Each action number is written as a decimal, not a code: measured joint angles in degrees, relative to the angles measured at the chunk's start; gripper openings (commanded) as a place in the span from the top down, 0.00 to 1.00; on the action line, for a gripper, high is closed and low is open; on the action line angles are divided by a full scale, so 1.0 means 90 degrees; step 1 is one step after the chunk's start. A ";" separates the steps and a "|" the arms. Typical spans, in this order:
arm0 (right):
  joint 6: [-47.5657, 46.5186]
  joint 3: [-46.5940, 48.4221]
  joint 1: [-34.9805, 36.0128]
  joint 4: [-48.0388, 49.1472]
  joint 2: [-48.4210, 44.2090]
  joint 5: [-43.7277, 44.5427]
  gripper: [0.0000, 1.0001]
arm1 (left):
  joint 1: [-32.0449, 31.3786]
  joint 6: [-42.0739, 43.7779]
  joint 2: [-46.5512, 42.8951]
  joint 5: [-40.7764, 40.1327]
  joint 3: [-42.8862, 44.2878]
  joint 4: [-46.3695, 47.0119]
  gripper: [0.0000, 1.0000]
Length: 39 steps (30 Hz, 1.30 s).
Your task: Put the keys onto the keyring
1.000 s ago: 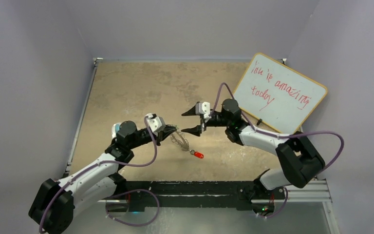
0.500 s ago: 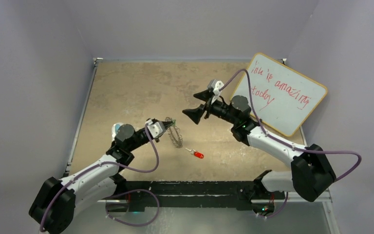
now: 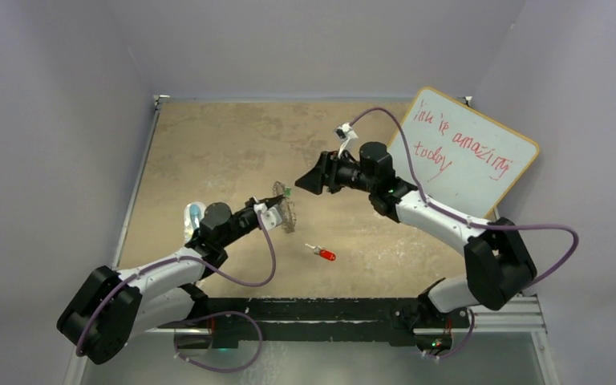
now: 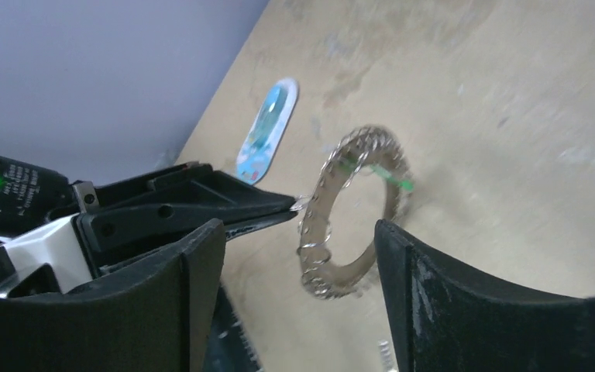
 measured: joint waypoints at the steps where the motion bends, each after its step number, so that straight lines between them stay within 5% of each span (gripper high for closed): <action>1: 0.0187 -0.0002 0.0000 -0.0027 0.0143 -0.0185 0.39 | -0.0039 0.0034 0.0034 -0.0046 -0.0056 0.0085 1.00; 9: 0.1634 -0.0012 0.0002 0.0272 0.1032 -0.1498 0.62 | -0.0384 0.0265 0.0112 -0.0318 -0.0376 0.0546 1.00; 17: 0.2322 0.0070 0.0002 0.0508 0.1462 -0.1948 0.54 | -0.0624 0.0381 0.0061 -0.0525 -0.0481 0.0738 1.00; 26: 0.2557 0.0197 0.0002 0.0563 0.1666 -0.2093 0.68 | -0.0746 0.0486 -0.0109 -0.0658 -0.0505 0.0753 1.00; 39: 0.3026 0.0262 -0.0015 0.0925 0.2084 -0.2334 0.65 | -0.0811 0.0590 -0.0107 -0.0702 -0.0527 0.0741 1.00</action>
